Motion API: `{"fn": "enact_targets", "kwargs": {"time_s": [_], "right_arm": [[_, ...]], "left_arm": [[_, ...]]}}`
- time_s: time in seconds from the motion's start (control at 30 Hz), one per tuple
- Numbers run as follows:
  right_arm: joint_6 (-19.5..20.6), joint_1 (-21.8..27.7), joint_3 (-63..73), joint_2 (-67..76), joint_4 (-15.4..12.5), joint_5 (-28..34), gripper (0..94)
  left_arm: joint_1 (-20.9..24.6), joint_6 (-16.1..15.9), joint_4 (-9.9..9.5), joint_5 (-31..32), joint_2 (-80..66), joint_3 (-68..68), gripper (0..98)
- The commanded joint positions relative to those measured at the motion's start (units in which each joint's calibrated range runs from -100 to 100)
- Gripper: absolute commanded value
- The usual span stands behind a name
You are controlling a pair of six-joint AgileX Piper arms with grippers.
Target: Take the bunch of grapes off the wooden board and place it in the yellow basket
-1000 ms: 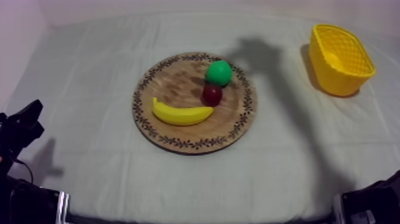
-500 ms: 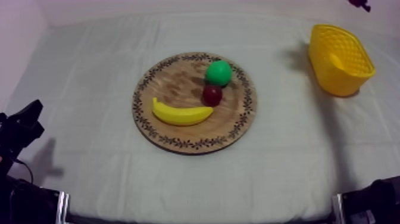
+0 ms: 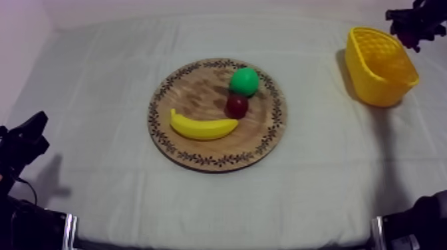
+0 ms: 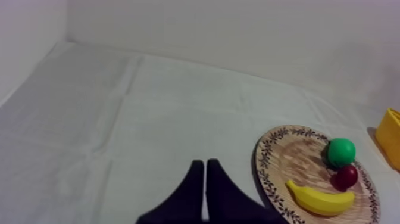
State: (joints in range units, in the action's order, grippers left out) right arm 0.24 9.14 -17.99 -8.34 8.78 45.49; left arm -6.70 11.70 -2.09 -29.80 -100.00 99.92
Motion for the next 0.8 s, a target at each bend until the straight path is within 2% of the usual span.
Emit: {"fn": "enact_targets", "kwargs": {"time_s": [0.0, 0.2, 0.43, 0.57, 0.77], "right_arm": [[-2.66, -0.19, 0.24, -2.01, -0.97, 0.49, 44.3], [-5.02, -0.54, 1.57, -7.35, -3.29, 0.77, 49.6], [-5.61, -0.12, 4.97, -13.03, -4.56, 1.20, 62.3], [-6.34, -0.09, 7.22, -15.28, -4.60, 1.52, 66.2], [-6.74, 0.24, 8.72, -15.47, -4.09, 0.78, 66.7]], "left_arm": [[0.00, 0.00, 0.02, -0.02, 0.00, -0.03, 0.1], [0.00, 0.00, 0.02, -0.02, 0.00, -0.03, 0.1], [0.00, 0.00, 0.02, -0.02, 0.00, -0.03, 0.1], [0.00, 0.00, 0.02, -0.02, 0.00, -0.03, 0.1], [0.00, 0.00, 0.02, -0.02, 0.00, -0.03, 0.1]]}}
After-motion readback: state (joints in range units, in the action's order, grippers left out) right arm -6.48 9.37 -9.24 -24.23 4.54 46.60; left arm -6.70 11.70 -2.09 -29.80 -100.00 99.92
